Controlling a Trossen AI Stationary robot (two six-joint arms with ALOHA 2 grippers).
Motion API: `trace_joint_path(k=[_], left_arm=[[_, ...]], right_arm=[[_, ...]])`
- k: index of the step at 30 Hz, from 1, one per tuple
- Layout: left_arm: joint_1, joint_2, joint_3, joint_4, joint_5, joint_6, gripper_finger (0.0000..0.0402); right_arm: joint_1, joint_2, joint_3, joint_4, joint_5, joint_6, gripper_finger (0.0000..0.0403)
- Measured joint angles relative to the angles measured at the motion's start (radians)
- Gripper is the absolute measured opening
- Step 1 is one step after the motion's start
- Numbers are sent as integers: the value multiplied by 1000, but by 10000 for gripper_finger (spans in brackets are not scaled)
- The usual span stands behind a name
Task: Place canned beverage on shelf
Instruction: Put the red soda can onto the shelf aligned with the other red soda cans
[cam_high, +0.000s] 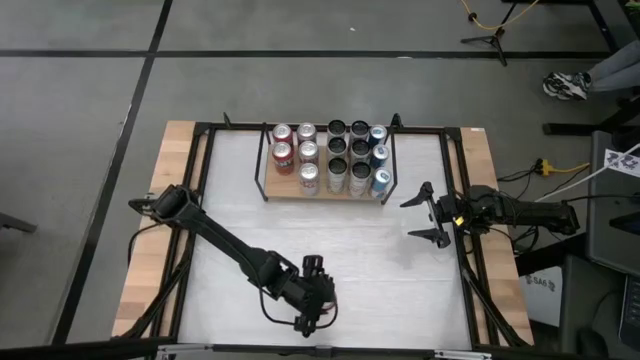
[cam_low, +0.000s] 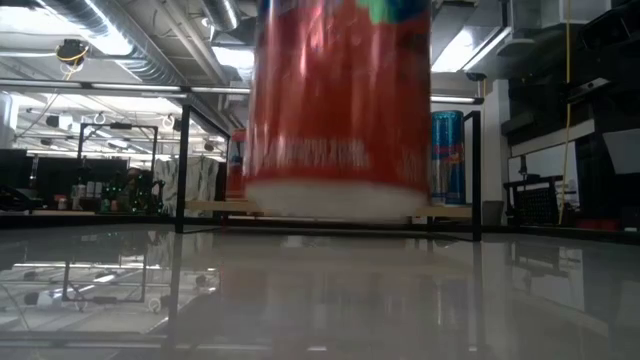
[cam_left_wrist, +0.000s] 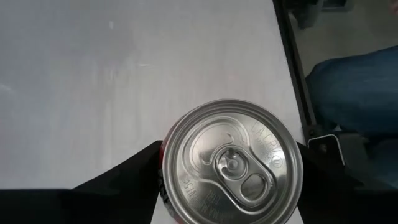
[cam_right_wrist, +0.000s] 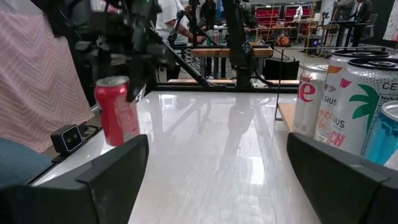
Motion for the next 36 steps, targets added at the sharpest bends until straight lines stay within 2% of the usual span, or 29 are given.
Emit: trace_joint_path(k=[10,16,30,36], left_arm=[[64,-1,214,-217,2,119,277],[112,-2,296,-273,18,136,277],[212,-12,315,-342,123,207,277],[225,-90,299,-421,91,215,277]], right_arm=[[0,0,0,0,0,0,379],[0,0,0,0,0,0,379],[0,0,0,0,0,0,379],[0,1,0,0,0,0,379]])
